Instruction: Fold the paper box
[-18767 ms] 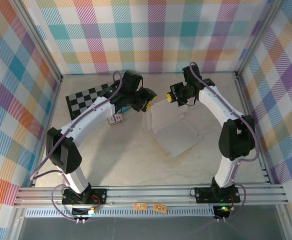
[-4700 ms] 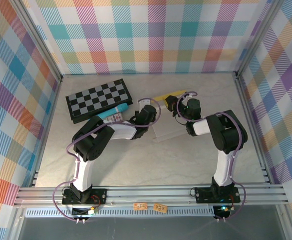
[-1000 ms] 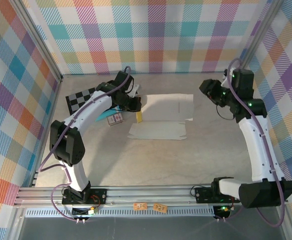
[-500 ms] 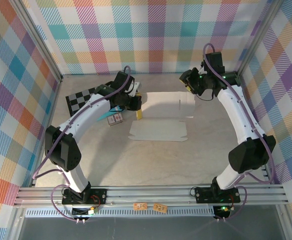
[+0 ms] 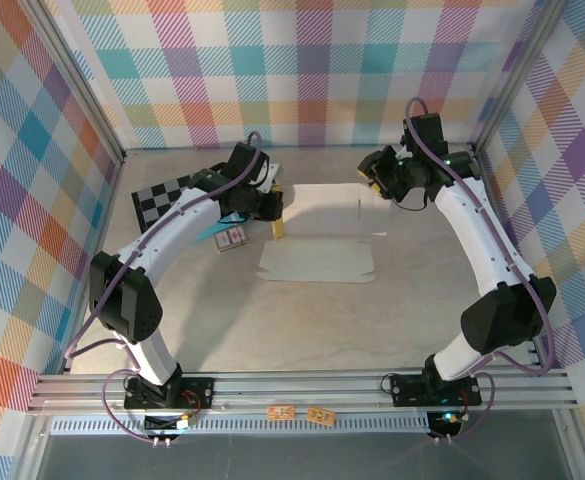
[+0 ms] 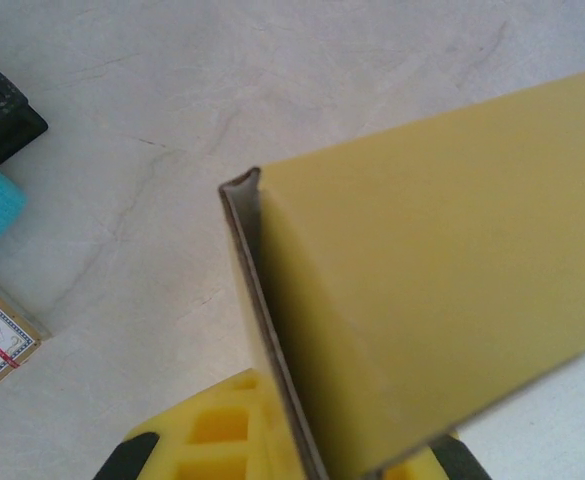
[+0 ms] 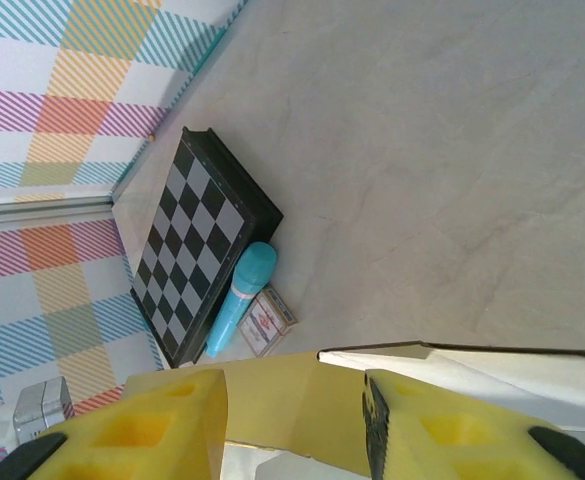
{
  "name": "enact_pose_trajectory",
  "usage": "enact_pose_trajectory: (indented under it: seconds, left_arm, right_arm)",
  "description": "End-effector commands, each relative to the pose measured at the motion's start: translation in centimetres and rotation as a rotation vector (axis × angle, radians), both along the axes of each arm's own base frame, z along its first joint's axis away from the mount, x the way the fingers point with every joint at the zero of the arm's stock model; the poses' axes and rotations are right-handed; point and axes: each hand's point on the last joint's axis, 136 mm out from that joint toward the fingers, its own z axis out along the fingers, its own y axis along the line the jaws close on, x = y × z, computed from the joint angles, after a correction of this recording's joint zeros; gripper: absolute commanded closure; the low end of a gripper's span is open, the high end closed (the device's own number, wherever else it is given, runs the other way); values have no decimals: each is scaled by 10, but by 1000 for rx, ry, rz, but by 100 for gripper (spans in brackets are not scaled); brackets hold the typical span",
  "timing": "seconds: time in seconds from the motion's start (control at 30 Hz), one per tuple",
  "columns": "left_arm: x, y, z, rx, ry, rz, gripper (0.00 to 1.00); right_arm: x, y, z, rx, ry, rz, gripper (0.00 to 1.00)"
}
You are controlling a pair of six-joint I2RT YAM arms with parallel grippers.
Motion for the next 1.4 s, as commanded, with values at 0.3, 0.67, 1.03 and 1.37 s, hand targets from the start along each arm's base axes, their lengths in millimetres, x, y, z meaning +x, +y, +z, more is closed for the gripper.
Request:
enact_pose_trajectory:
  seconds: [0.3, 0.67, 1.03, 1.37]
  left_arm:
    - [-10, -4, 25, -20, -78, -11, 100]
    - [-12, -8, 35, -1, -133, -11, 100]
    - [-11, -7, 39, 14, -169, 23, 100]
    - [-8, 1, 49, 11, -201, 60, 100]
  right_arm:
    - [0, 22, -2, 121, 57, -21, 60]
    - [9, 32, -3, 230, 118, -91, 71]
    - [4, 29, -2, 395, 173, -274, 100]
    - [-28, -18, 24, 219, 12, -224, 49]
